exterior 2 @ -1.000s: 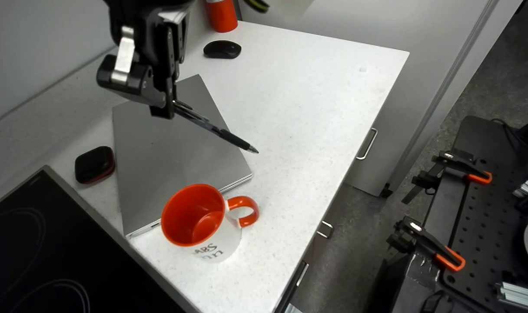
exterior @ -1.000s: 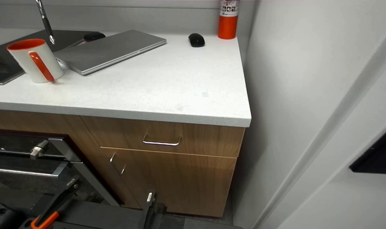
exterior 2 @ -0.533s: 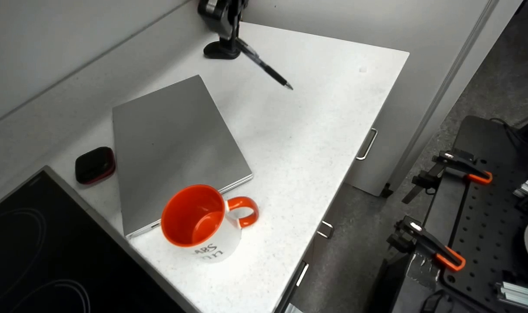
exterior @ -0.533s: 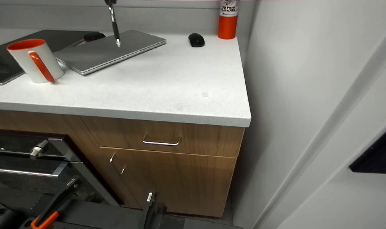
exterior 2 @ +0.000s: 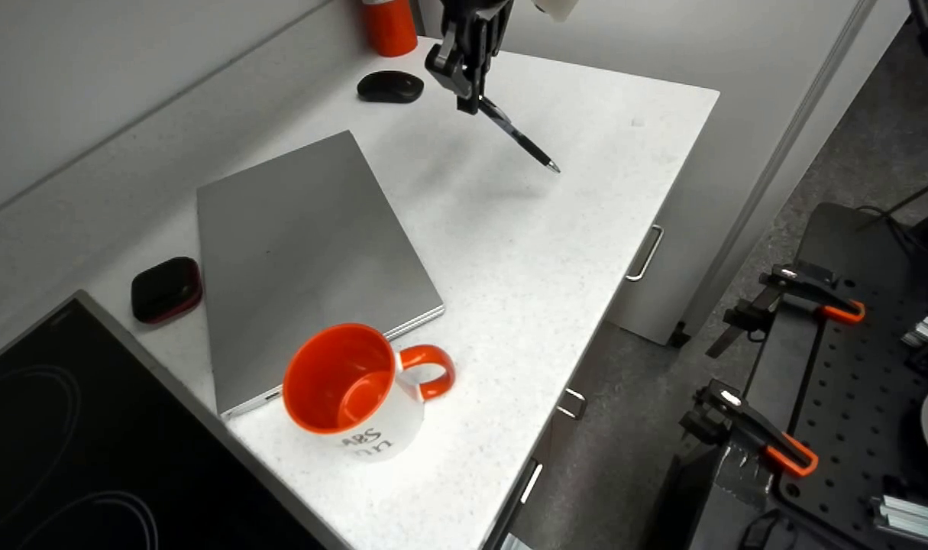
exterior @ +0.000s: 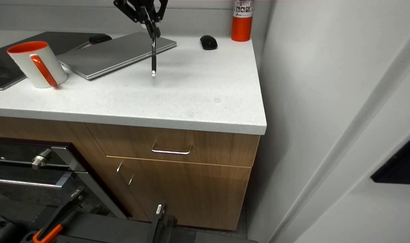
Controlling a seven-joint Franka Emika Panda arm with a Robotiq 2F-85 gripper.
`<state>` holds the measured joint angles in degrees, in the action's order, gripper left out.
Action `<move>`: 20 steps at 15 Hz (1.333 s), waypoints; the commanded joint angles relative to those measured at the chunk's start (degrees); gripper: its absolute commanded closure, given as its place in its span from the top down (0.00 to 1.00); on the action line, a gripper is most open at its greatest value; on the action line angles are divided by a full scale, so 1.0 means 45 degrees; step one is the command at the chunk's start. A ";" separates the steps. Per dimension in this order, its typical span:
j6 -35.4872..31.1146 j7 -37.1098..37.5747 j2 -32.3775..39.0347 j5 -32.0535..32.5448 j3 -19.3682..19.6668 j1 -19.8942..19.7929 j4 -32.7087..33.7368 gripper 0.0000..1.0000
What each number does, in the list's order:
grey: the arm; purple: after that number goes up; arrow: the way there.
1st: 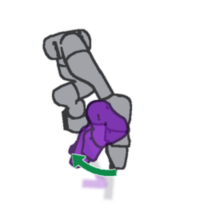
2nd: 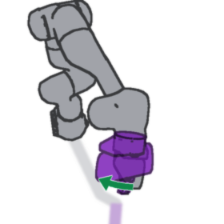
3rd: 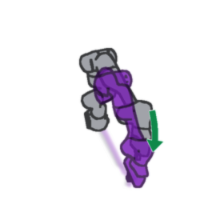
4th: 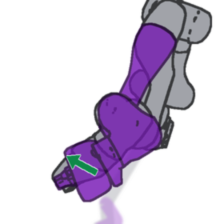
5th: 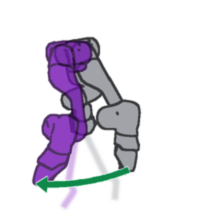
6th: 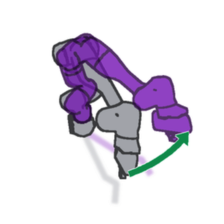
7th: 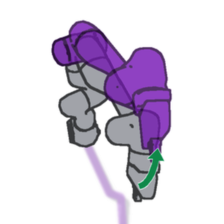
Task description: Pick up the pen from the cup and put it on the table
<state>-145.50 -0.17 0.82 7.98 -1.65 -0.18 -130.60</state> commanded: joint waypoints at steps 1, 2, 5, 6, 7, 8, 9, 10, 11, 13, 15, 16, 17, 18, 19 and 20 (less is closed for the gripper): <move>0.0535 0.0481 0.0770 -0.0374 0.0058 0.0118 0.0480 0.03; 0.0703 0.0395 0.0946 -0.0621 0.0044 0.0125 0.0598 0.03; 0.1076 0.0364 0.1490 -0.0655 0.0024 0.0181 0.0915 0.03; 0.1261 0.0266 0.1655 -0.0679 0.0005 0.0200 0.1033 0.03; 0.1476 0.0278 0.1820 -0.0645 -0.0007 0.0230 0.1147 0.03; 0.1680 0.0183 0.1944 -0.0631 -0.0032 0.0259 0.1260 0.03; 0.1794 0.0172 0.2053 -0.0566 -0.0035 0.0293 0.1340 0.03; 0.1818 0.0176 0.2138 -0.0492 -0.0035 0.0326 0.1409 0.11; 0.1715 0.0160 0.2185 -0.0528 -0.0046 0.0336 0.1452 0.36; 0.1457 0.0151 0.2195 -0.0603 -0.0060 0.0347 0.1516 0.44; 0.1346 0.0197 0.2113 -0.0523 -0.0042 0.0362 0.1582 0.60; 0.1262 0.0193 0.2040 -0.0524 -0.0036 0.0356 0.1602 0.67; 0.1177 0.0222 0.1973 -0.0501 -0.0023 0.0353 0.1642 0.76; 0.1150 0.0208 0.1883 -0.0562 -0.0030 0.0341 0.1685 0.82; 0.1207 0.0164 0.1800 -0.0636 -0.0046 0.0330 0.1734 0.89; 0.1211 0.0176 0.1710 -0.0656 -0.0048 0.0328 0.1771 0.98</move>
<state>-139.82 0.67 9.61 6.09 -2.09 0.97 -123.46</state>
